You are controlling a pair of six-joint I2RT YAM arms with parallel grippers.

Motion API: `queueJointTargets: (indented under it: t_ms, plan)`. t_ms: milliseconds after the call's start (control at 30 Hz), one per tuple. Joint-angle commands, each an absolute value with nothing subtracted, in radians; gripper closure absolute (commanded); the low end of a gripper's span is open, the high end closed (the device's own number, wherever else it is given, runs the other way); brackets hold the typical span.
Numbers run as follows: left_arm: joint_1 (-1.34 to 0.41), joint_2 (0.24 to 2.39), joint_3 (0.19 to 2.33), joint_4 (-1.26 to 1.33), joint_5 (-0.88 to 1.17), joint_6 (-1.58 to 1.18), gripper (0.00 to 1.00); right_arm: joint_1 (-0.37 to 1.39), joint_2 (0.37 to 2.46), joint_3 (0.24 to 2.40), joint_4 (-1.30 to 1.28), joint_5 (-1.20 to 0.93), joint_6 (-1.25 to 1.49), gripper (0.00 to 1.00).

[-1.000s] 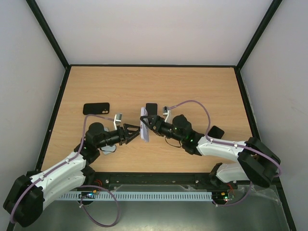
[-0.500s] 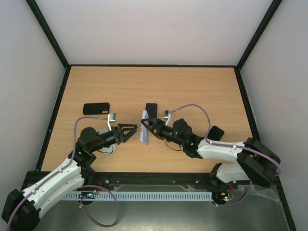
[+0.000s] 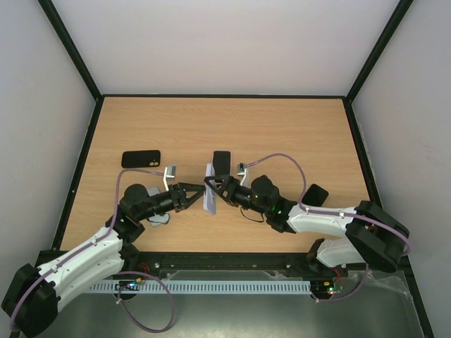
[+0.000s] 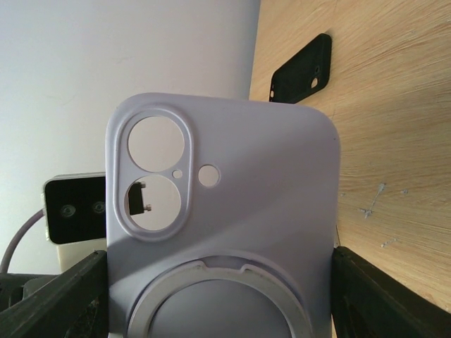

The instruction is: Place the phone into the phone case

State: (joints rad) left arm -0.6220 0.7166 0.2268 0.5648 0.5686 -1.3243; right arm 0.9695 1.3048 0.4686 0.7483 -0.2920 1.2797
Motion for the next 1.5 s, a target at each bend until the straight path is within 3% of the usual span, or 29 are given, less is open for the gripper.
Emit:
queueJointTargets:
  t_ms: [0, 167, 367, 533, 733, 1033, 1233, 1467]
  plan:
    - [-0.639, 0.73, 0.226, 0.62, 0.575, -1.312, 0.7, 0.978, 1.322, 0.503, 0.801, -0.279, 1.287, 0.35]
    - [-0.659, 0.749, 0.224, 0.632, 0.562, -1.305, 0.79, 0.98, 1.33, 0.503, 0.813, -0.282, 1.293, 0.34]
    - [-0.669, 0.773, 0.227, 0.641, 0.559, -1.29, 0.97, 0.979, 1.329, 0.499, 0.805, -0.278, 1.289, 0.33]
    - [-0.669, 0.762, 0.245, 0.55, 0.535, -1.236, 0.98, 0.98, 1.304, 0.499, 0.728, -0.247, 1.263, 0.21]
    - [-0.669, 0.741, 0.323, 0.248, 0.45, -1.065, 0.98, 0.979, 1.205, 0.514, 0.5, -0.133, 1.202, 0.0]
    - [-0.698, 0.876, 0.451, -0.129, 0.223, -0.873, 0.98, 0.977, 1.107, 0.617, -0.02, 0.132, 1.138, 0.02]
    - [-0.794, 1.007, 0.479, -0.15, 0.093, -0.884, 0.96, 0.935, 1.064, 0.642, -0.293, 0.315, 1.139, 0.02]
    - [-0.865, 1.163, 0.459, -0.038, 0.07, -0.928, 0.95, 0.663, 1.024, 0.584, -0.451, 0.25, 1.081, 0.01]
